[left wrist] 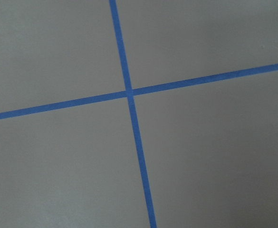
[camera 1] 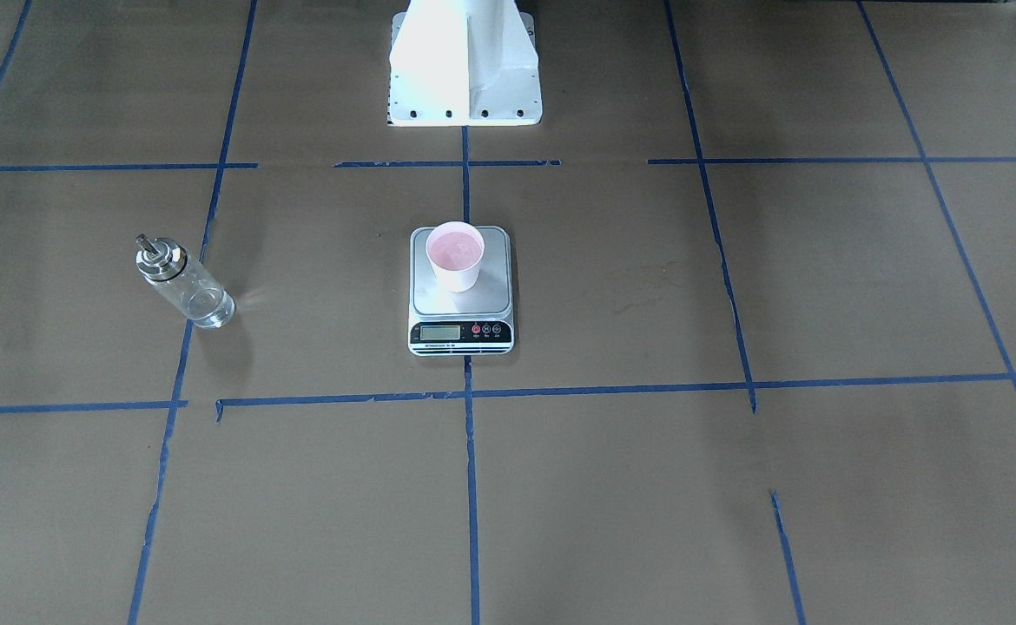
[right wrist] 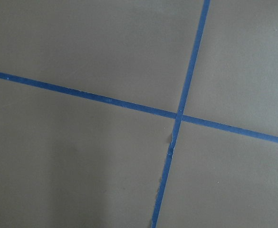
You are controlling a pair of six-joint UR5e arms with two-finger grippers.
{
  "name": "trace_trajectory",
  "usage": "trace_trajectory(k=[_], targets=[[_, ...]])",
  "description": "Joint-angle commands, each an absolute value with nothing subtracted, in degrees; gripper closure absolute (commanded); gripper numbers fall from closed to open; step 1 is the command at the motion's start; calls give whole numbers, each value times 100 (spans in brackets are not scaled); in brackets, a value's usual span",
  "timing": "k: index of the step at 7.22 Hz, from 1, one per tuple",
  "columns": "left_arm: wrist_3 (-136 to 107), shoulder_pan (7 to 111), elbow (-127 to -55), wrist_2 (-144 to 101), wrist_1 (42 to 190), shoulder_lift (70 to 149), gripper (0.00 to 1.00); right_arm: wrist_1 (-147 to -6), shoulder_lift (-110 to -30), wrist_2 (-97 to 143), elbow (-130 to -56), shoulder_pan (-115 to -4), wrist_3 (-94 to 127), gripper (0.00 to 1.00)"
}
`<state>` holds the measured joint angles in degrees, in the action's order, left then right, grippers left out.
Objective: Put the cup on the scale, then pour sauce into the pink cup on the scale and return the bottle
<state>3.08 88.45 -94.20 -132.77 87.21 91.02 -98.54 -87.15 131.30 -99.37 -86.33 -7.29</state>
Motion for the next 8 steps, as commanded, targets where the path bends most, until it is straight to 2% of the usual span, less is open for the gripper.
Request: trace_trajectory(k=[1,8], targets=[[299,8912,-9343,-13280,8771,9132,0,-9853,-8754,13122,-9914,-8631,-729,0],[237,8895,-9168,-13271,8754,9228,0,-9852,-8754,13122,-9896,-8631,-729,0]])
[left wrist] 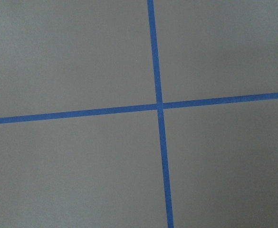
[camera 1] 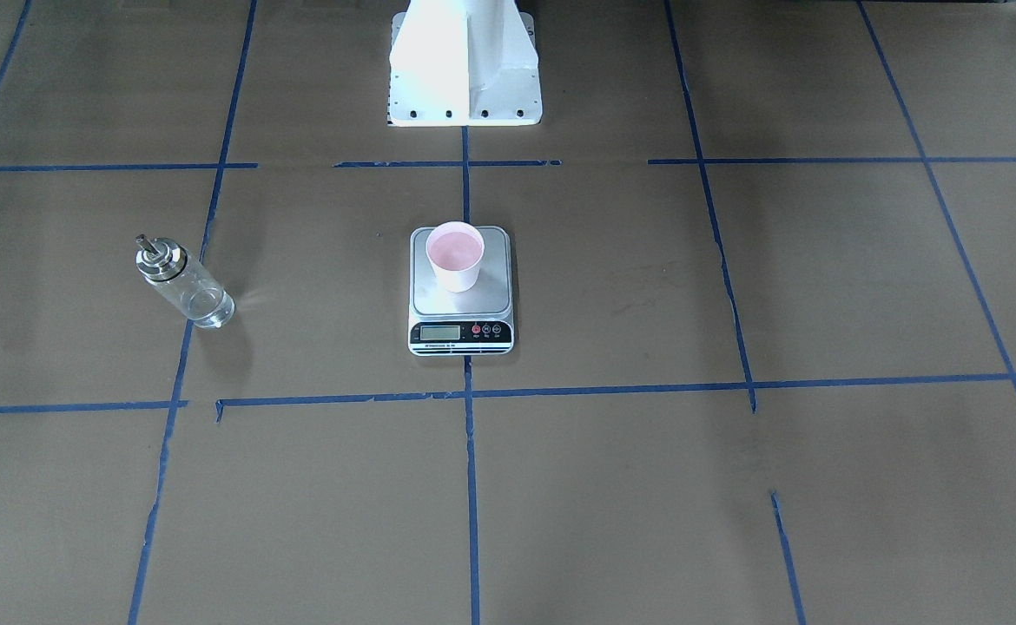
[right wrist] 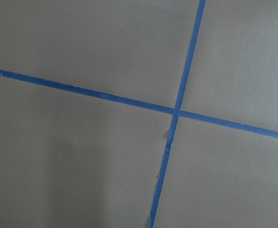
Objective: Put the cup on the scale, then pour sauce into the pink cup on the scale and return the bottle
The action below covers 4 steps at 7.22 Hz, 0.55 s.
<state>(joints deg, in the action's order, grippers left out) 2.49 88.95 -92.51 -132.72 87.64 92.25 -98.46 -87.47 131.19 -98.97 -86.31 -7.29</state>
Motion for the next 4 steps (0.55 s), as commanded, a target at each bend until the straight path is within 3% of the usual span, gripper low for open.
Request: trace_trajectory(k=[1,4], targets=[[237,8903,-9167,-13254,8710,9159,0,-9853,-8754,13131,-9905,-8631,-729,0],[20,8912,-9079,-13263,8710,9149,0,-9853,-8815,13140,-9949,-8631,-729,0]])
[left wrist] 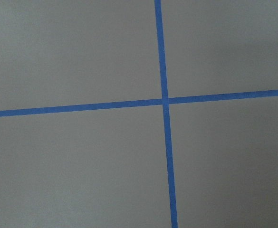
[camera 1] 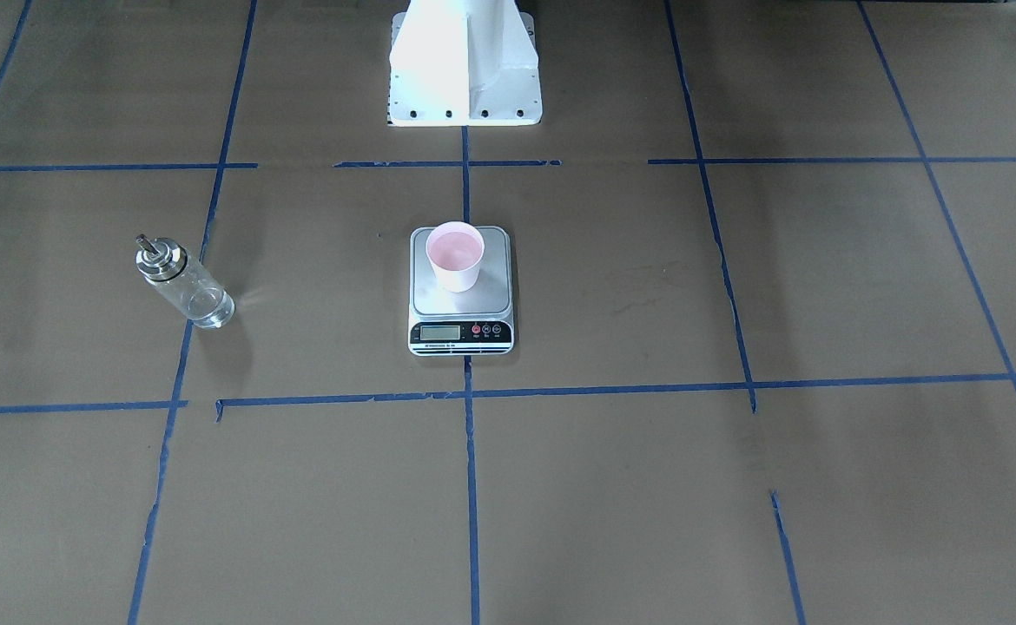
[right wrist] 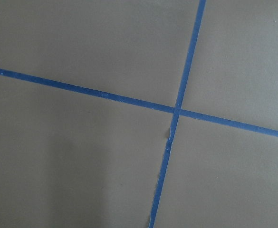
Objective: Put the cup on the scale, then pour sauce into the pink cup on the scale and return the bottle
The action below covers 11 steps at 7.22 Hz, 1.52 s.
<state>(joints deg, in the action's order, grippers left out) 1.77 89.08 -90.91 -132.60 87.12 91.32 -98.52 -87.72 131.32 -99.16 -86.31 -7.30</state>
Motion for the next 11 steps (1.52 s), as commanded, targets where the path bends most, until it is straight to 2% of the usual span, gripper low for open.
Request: trace_trajectory(k=[1,11], targets=[[-826,8886,-9079,-13254,8727,9236,0,-9853,-8842,13166,-9975,-8631,-729,0],[-1011,8886,-9149,-13201,8763,9255,0,-9835,-8956,13298,-10037,-8631,-738,0]])
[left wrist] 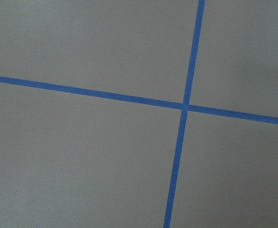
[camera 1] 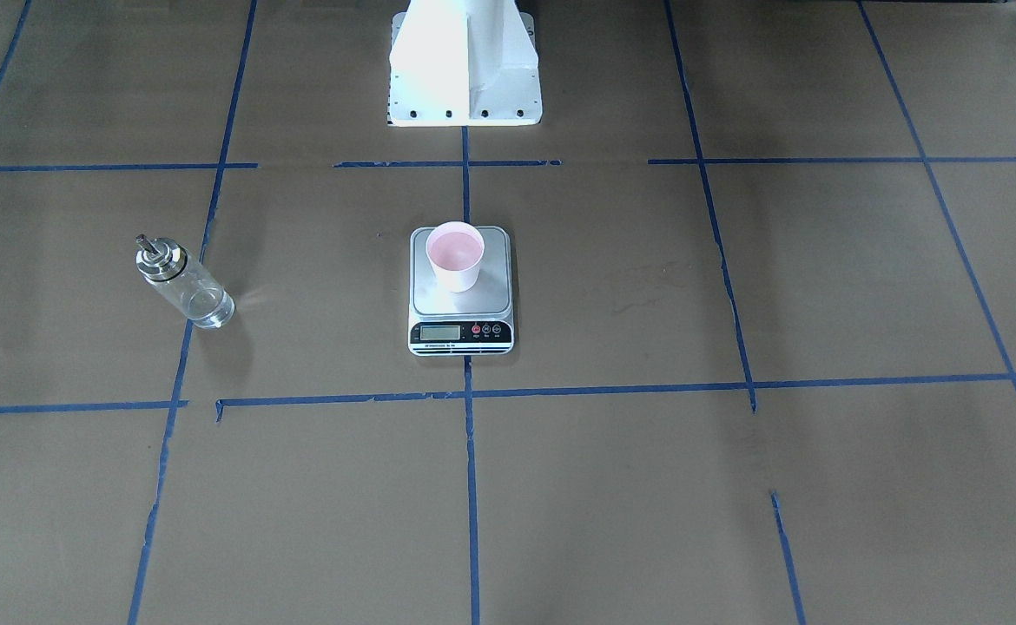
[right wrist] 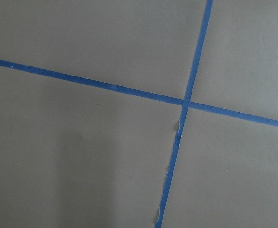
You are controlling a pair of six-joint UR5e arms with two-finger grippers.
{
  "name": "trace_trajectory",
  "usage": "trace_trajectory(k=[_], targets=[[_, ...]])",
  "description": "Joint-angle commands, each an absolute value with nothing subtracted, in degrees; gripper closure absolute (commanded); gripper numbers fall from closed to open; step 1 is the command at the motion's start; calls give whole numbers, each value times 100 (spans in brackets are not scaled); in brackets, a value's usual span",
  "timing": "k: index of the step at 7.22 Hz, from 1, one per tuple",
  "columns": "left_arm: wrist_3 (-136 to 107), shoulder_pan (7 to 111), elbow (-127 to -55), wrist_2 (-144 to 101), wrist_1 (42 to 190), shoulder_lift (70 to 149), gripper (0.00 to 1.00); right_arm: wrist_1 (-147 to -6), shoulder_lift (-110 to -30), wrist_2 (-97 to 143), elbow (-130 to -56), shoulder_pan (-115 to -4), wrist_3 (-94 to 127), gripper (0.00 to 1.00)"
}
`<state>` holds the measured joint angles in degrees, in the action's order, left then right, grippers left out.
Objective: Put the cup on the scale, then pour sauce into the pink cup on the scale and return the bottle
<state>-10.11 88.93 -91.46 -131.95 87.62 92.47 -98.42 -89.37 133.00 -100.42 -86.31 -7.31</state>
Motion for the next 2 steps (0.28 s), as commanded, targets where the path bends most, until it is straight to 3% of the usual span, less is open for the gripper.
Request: trace_trajectory(k=[1,2], targets=[[-1011,8886,-9149,-13201,8745,9298,0,-9835,-8973,13280,-10020,-8631,-747,0],[-1011,8886,-9141,-13201,8736,9368,0,-9835,-9052,13272,-10046,-8631,-747,0]])
